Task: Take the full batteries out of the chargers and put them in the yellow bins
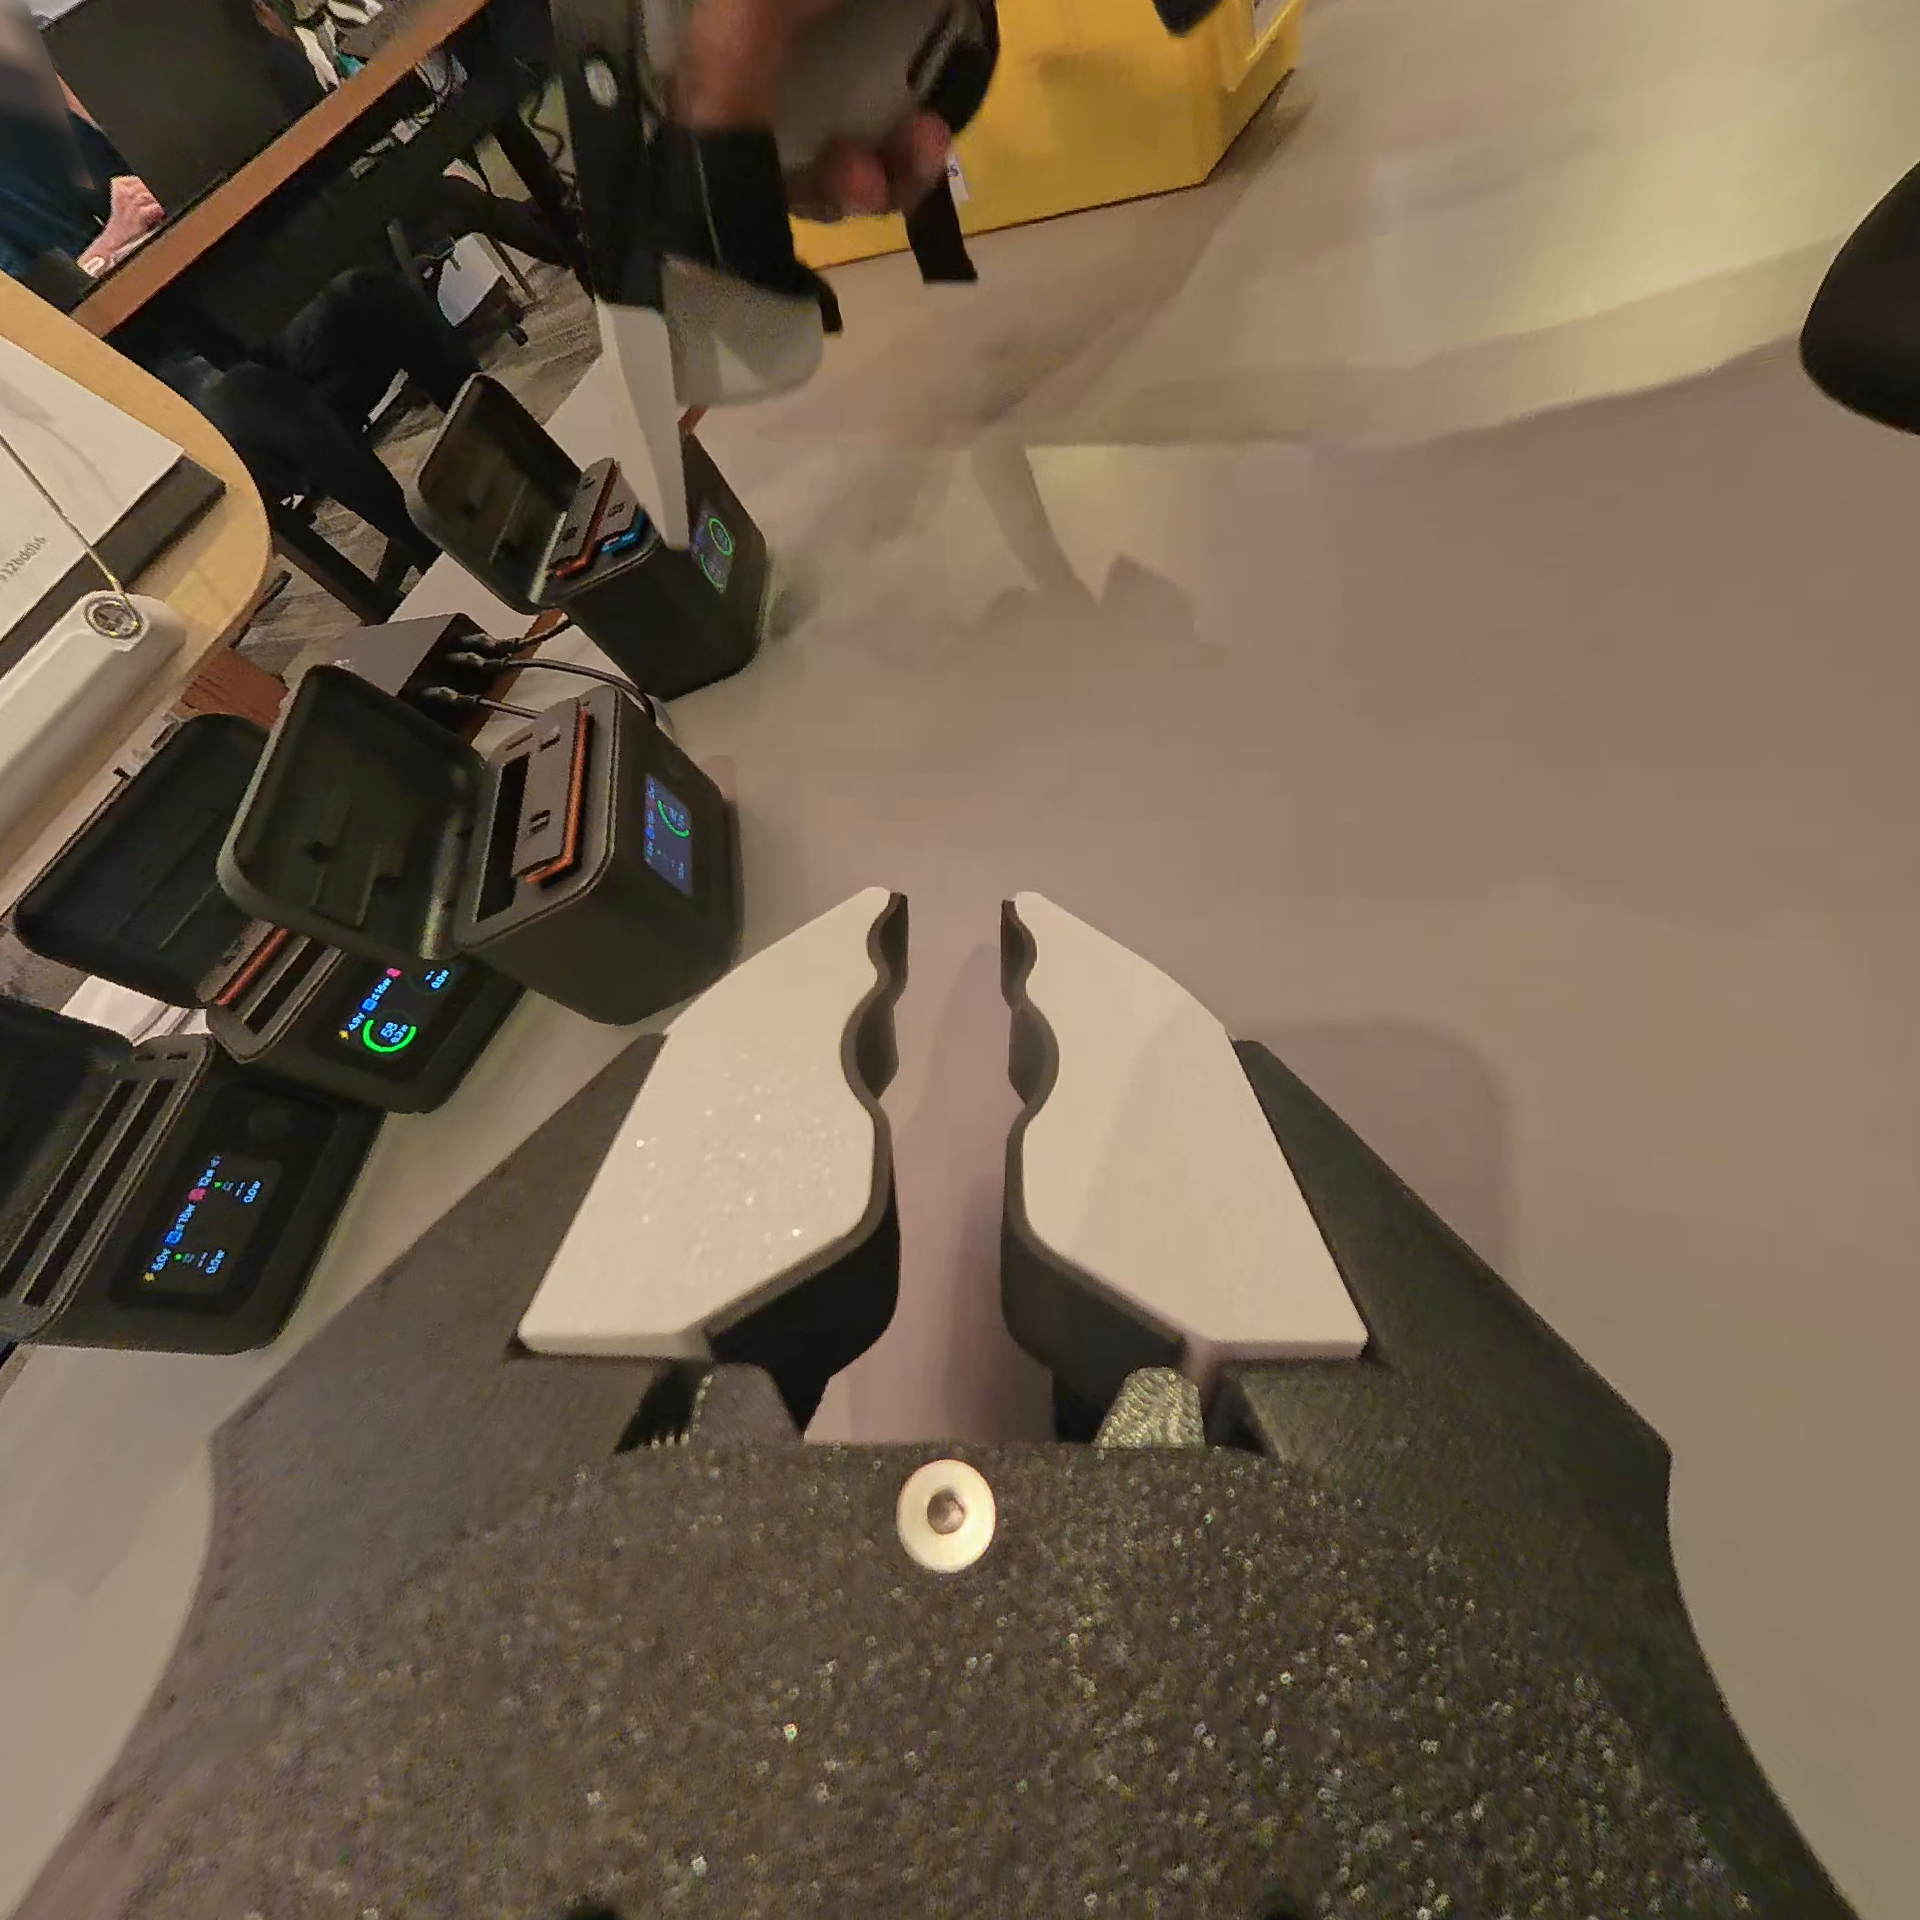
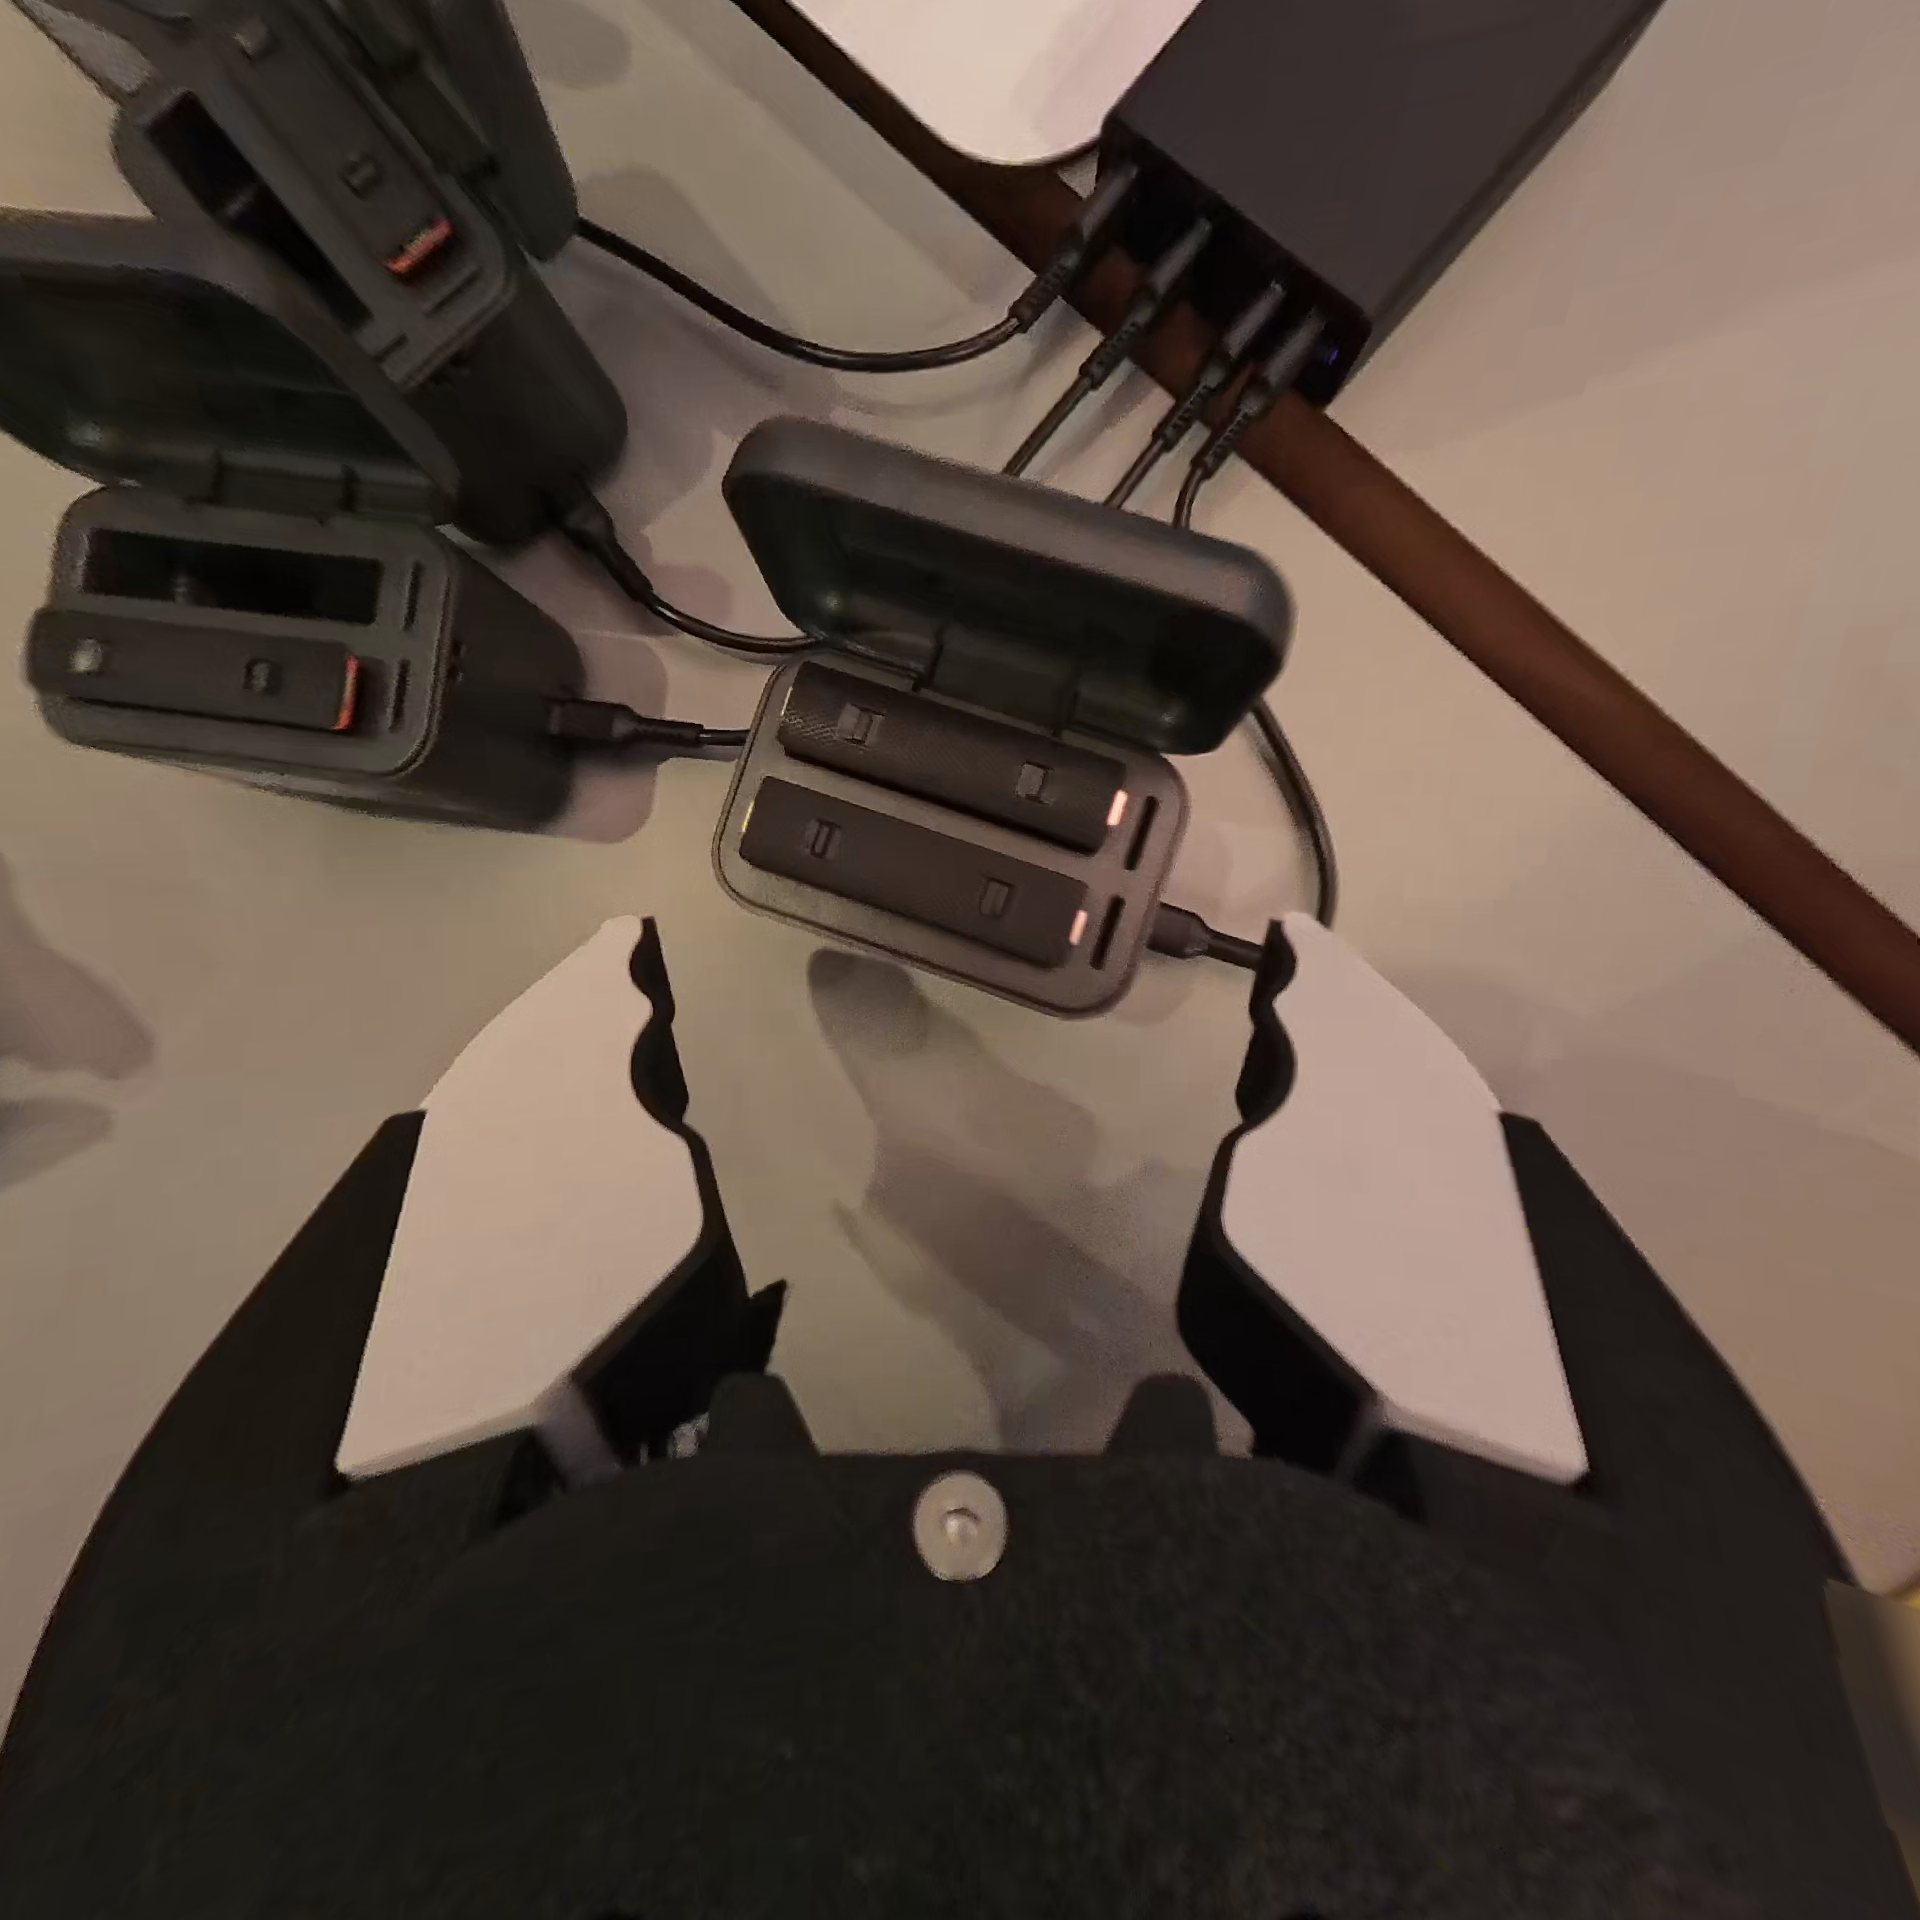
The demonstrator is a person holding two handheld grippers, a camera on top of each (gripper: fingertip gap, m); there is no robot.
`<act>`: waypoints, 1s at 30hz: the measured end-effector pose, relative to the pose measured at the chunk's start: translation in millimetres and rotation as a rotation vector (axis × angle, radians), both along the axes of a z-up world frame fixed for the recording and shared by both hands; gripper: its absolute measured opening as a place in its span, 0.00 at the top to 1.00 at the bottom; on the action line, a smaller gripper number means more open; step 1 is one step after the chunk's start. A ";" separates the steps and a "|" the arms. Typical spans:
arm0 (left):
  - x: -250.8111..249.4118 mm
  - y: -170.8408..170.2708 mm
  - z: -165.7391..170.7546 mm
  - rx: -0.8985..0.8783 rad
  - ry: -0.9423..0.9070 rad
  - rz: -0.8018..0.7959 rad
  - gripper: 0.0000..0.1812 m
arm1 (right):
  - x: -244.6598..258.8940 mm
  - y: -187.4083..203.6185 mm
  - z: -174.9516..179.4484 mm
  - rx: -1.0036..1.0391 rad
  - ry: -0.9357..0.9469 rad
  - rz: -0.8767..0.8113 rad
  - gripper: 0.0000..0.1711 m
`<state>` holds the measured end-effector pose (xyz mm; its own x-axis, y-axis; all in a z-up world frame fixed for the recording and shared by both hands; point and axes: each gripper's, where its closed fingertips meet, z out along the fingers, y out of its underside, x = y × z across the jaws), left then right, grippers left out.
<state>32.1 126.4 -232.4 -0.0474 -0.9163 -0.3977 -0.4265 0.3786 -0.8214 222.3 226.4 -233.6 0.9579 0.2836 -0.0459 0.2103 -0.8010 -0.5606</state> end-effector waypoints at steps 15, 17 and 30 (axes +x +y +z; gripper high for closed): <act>7.4 13.1 3.3 -0.059 -0.018 0.114 0.89 | -36.2 -10.6 -13.1 0.140 -0.013 -0.180 0.48; 12.1 19.4 1.8 -0.100 -0.013 0.166 0.86 | -51.5 -17.8 -12.5 0.128 0.001 -0.160 0.48; 56.8 45.9 -12.6 -0.157 0.058 0.243 0.73 | -71.4 -26.0 -14.5 -0.026 -0.012 -0.045 0.48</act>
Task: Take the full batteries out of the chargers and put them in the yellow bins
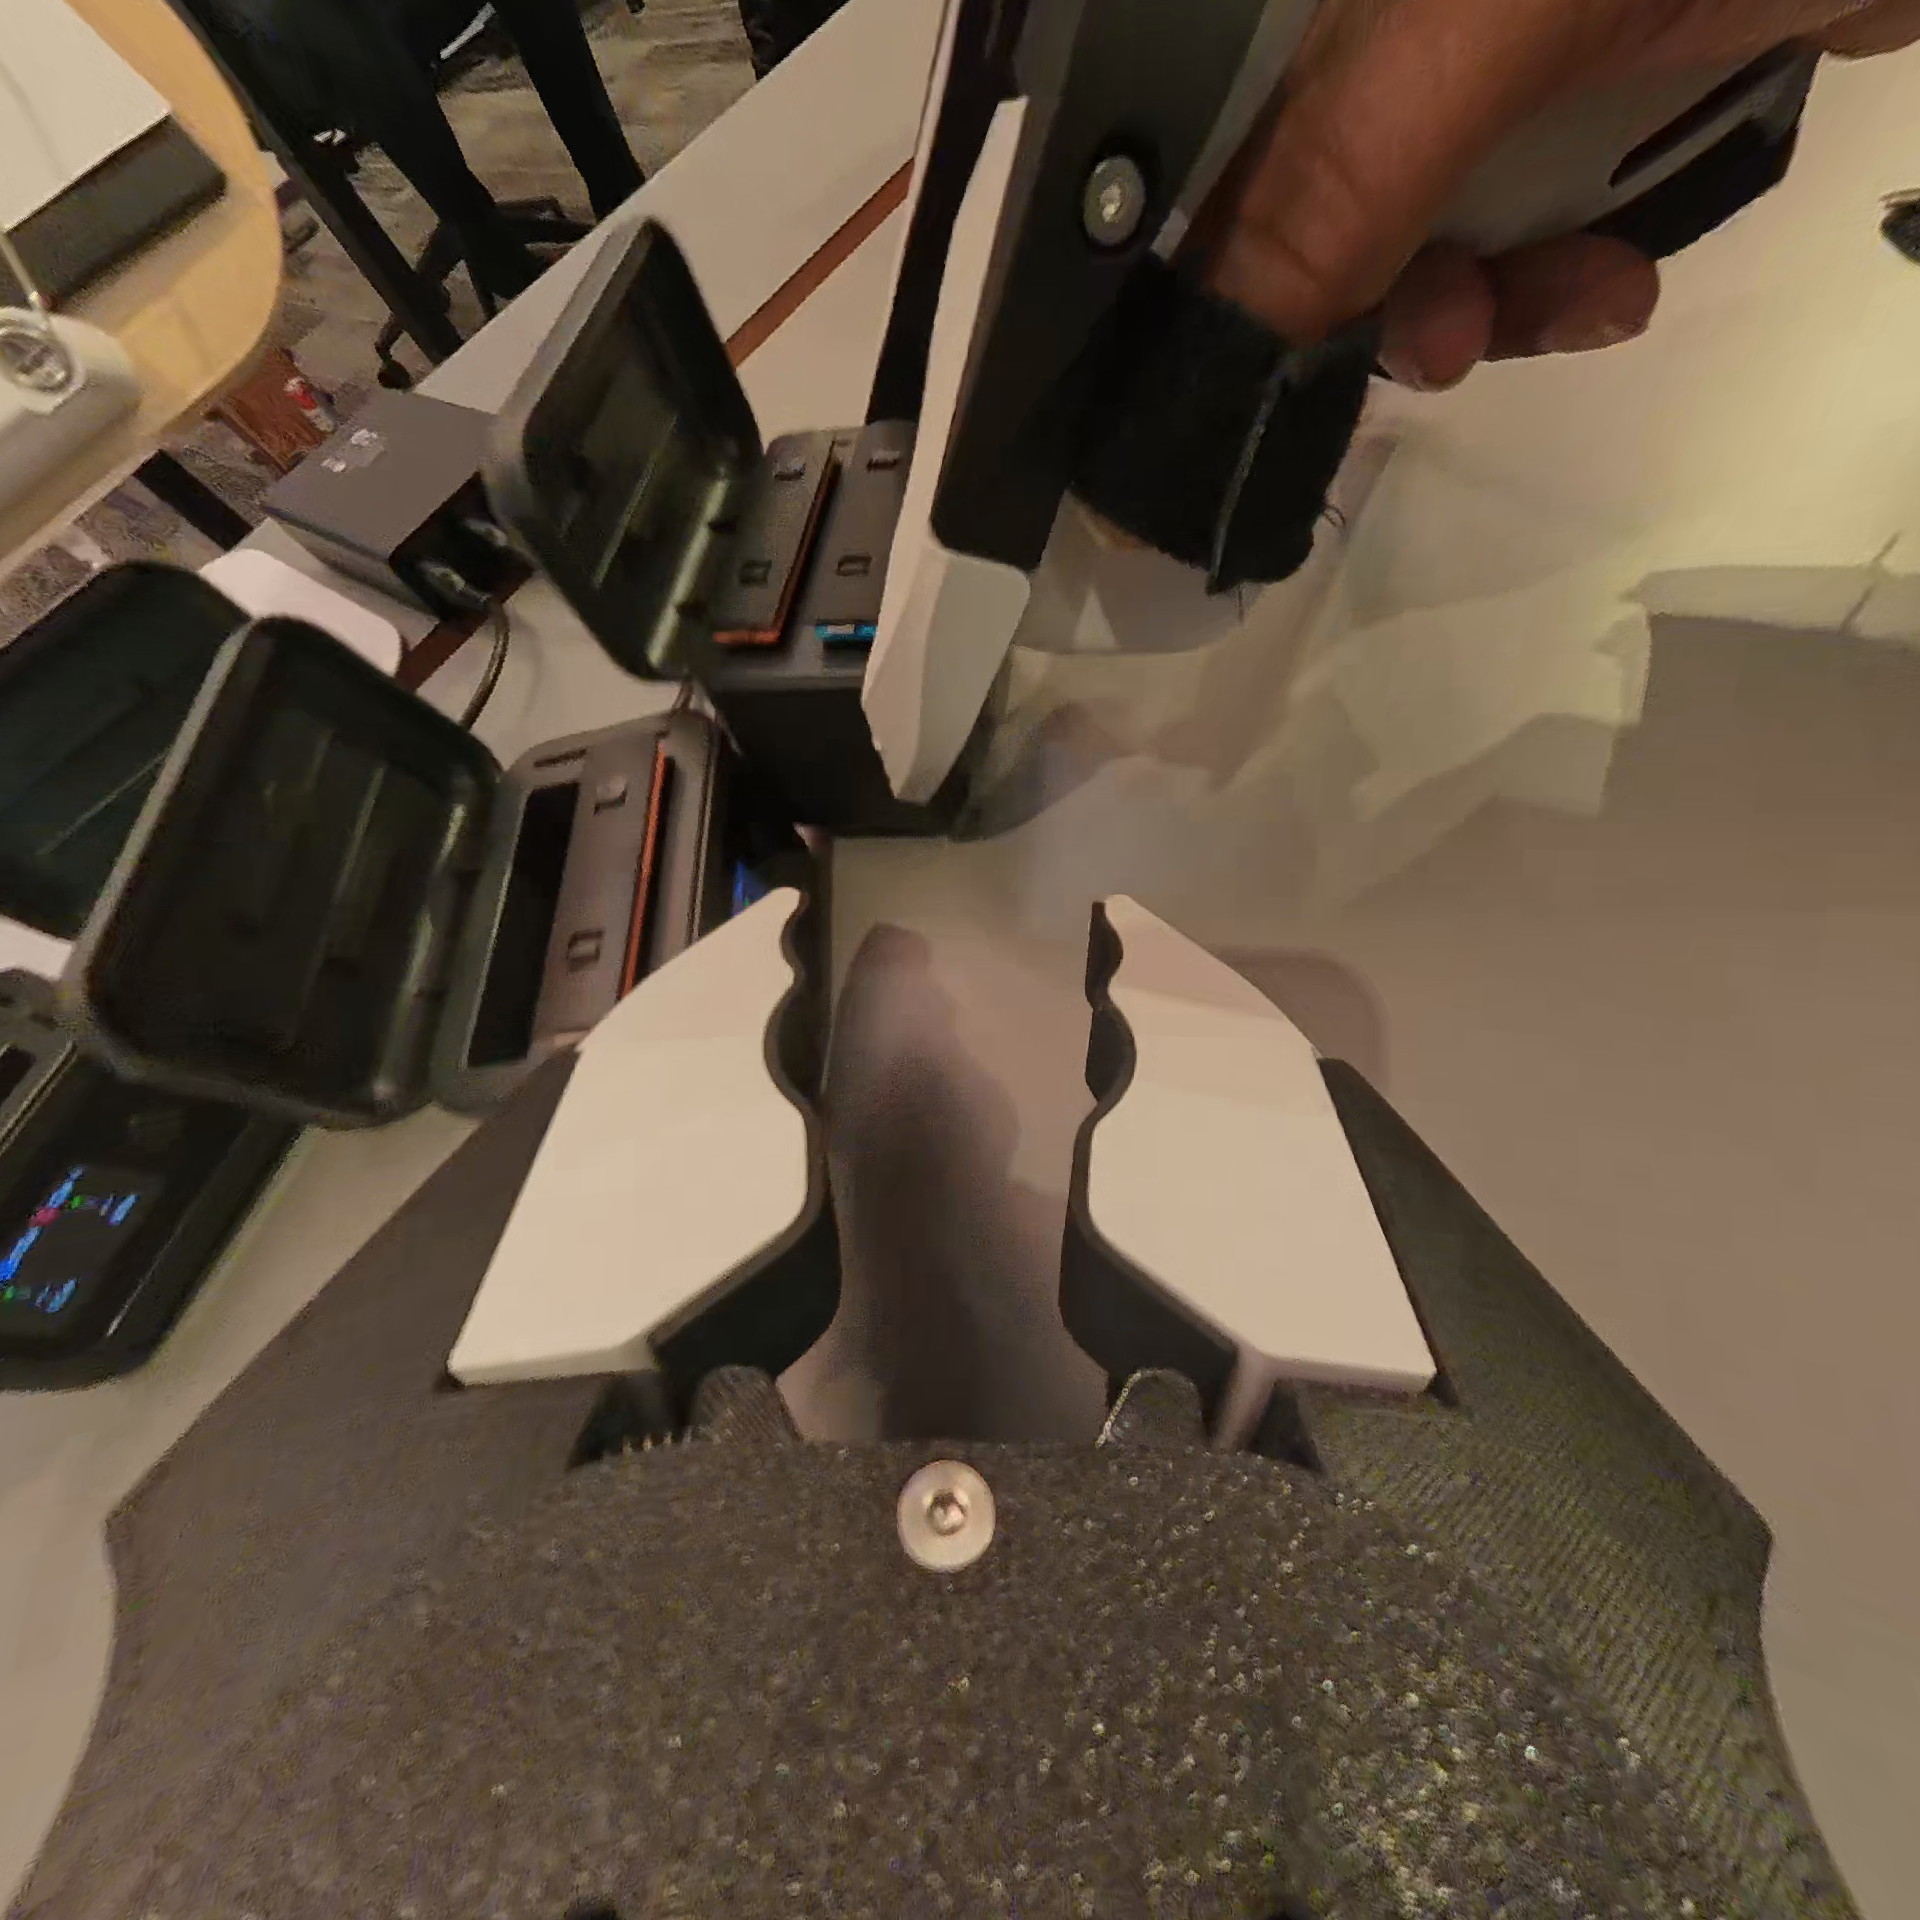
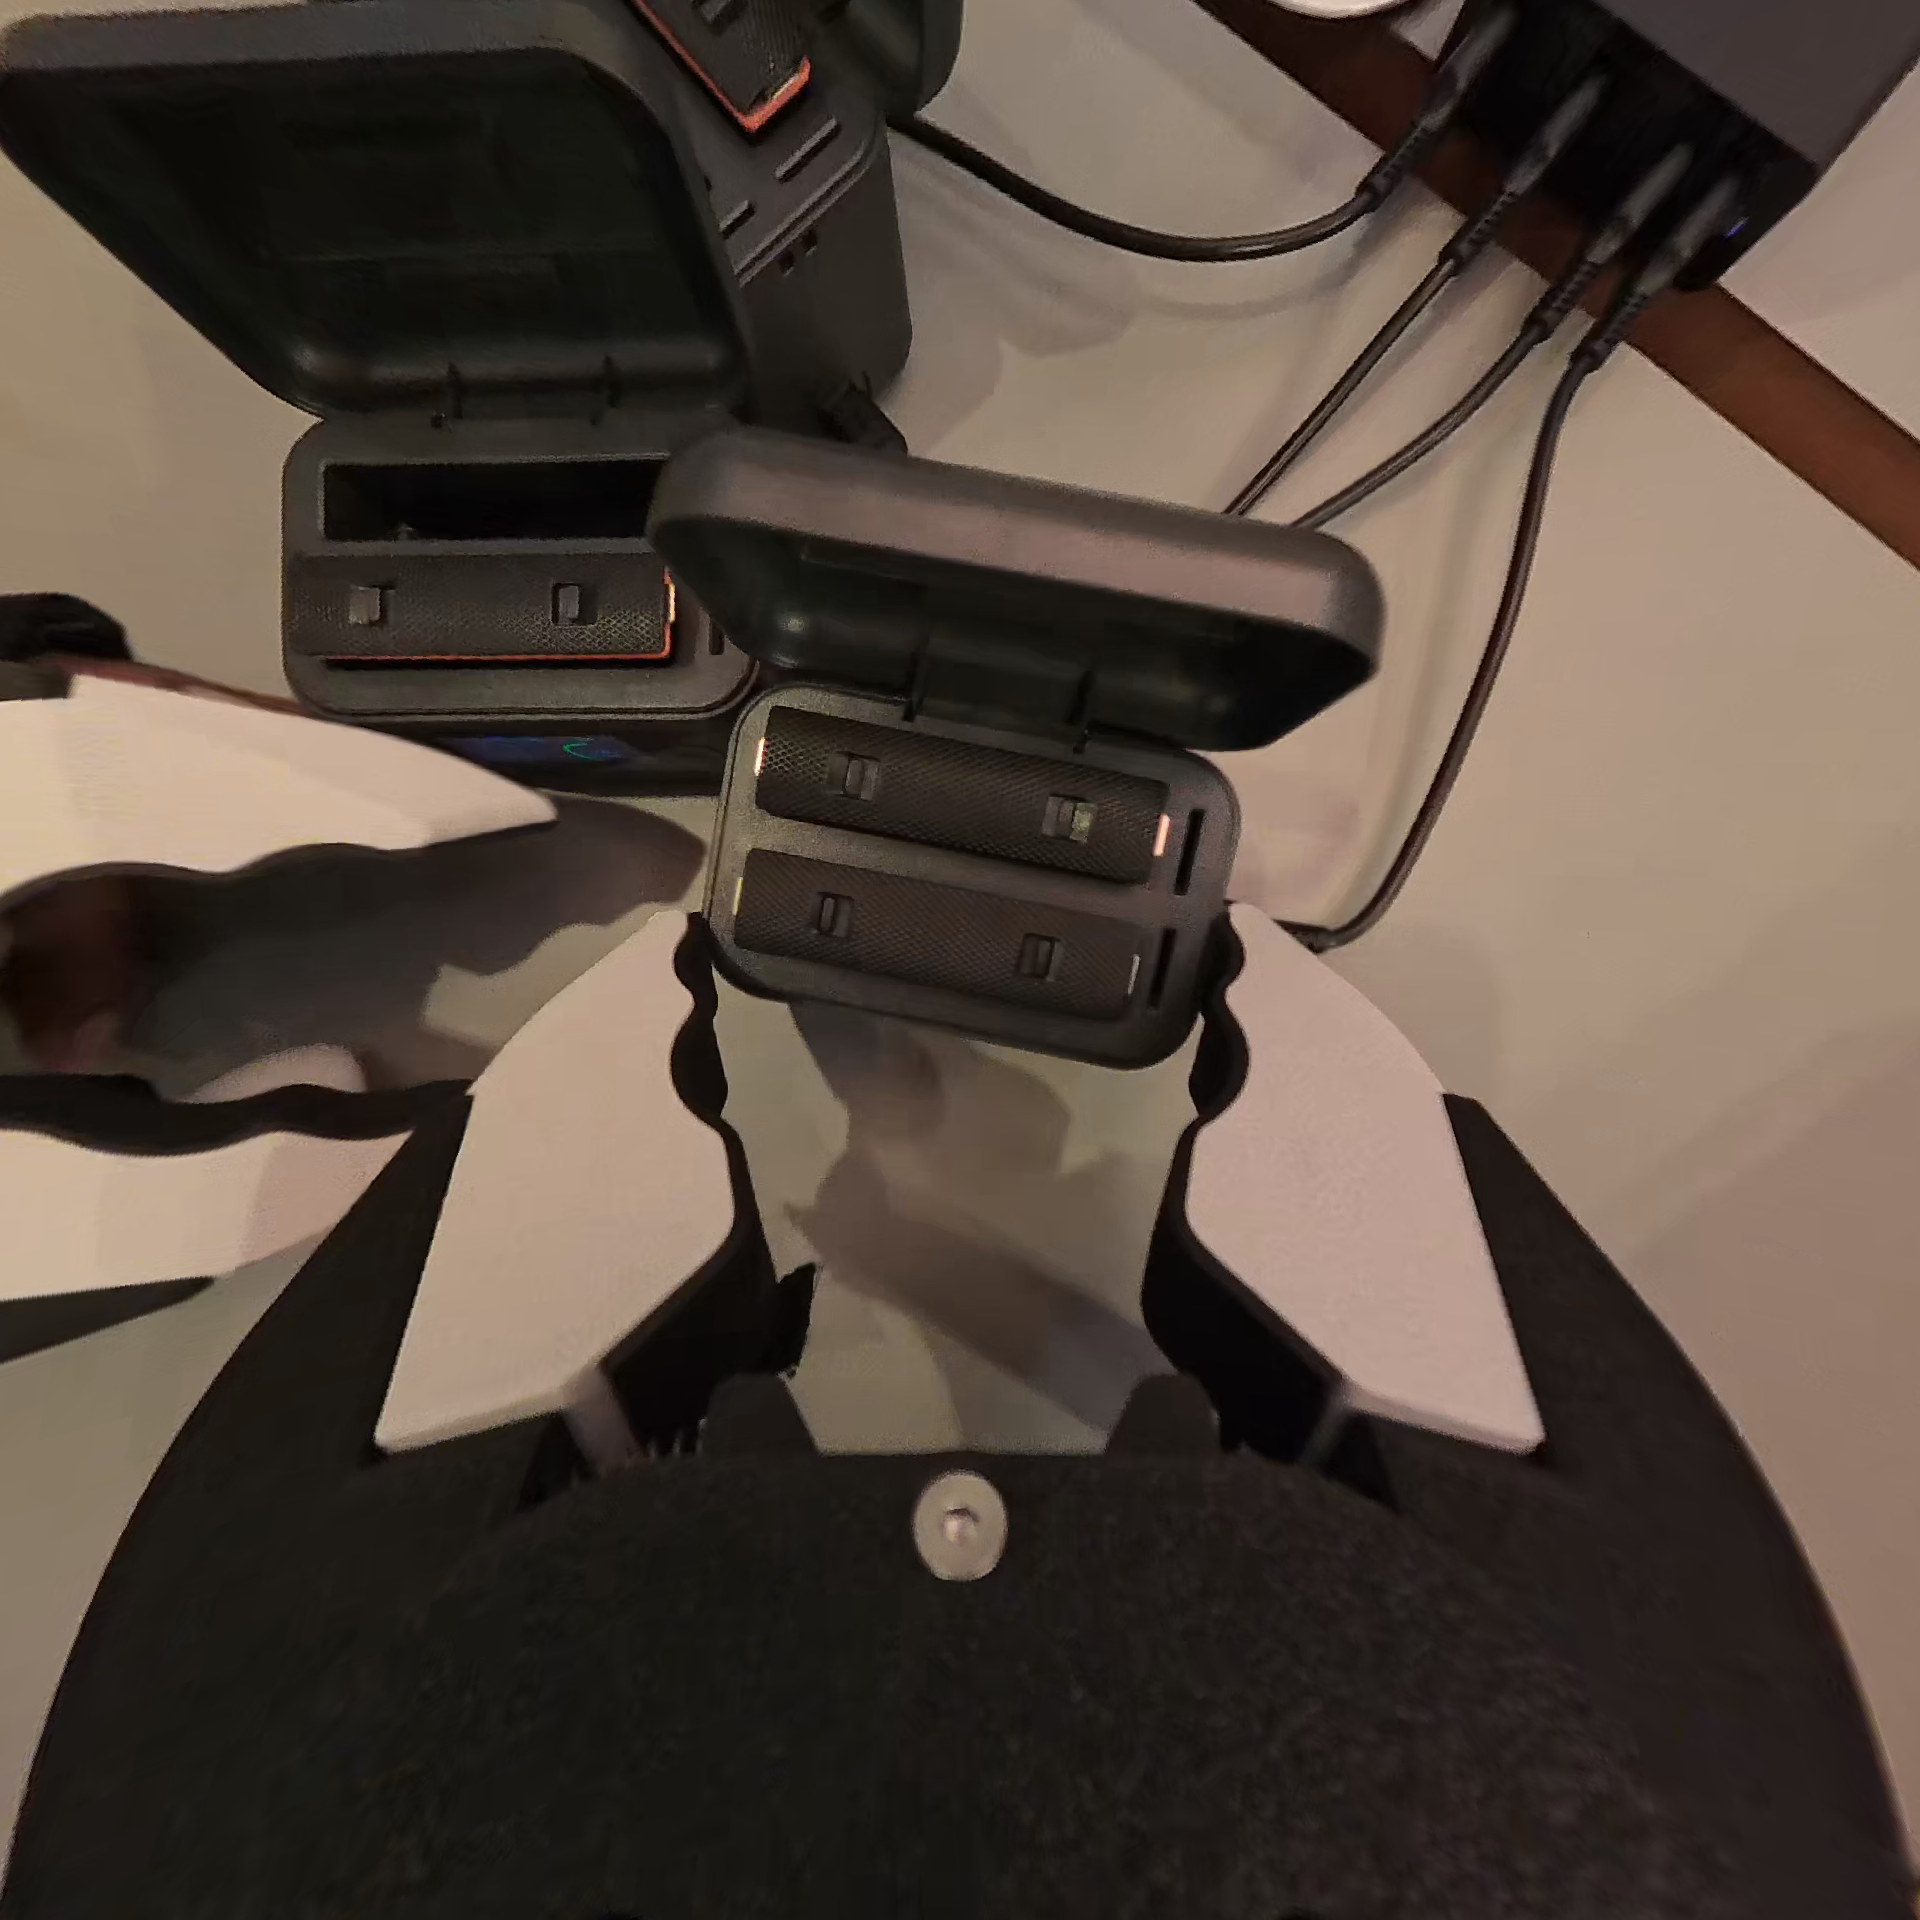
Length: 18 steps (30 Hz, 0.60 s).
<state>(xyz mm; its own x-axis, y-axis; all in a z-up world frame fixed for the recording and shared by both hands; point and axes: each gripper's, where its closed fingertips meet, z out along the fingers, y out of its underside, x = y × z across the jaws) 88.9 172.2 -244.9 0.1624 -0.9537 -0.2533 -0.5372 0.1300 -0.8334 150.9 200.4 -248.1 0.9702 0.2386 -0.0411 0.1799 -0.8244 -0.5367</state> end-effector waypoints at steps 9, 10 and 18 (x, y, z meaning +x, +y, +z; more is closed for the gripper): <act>23.7 17.6 -12.3 -0.051 0.073 0.113 0.67 | -4.8 -2.8 8.1 -0.112 0.193 0.088 0.50; 23.9 19.3 -12.9 -0.069 0.074 0.119 0.66 | -5.8 -4.1 9.3 -0.122 0.224 0.109 0.50; 28.6 25.2 -19.5 -0.186 0.094 0.111 0.65 | -27.9 -14.3 23.6 -0.179 0.458 0.257 0.52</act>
<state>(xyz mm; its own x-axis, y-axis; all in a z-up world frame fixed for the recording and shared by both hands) 117.6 197.4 -264.4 0.2532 -0.9629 -0.0935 -0.6162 -0.0859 -0.7829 123.0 186.1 -224.5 0.7550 0.4159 -0.5069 0.1688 -0.8703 -0.4626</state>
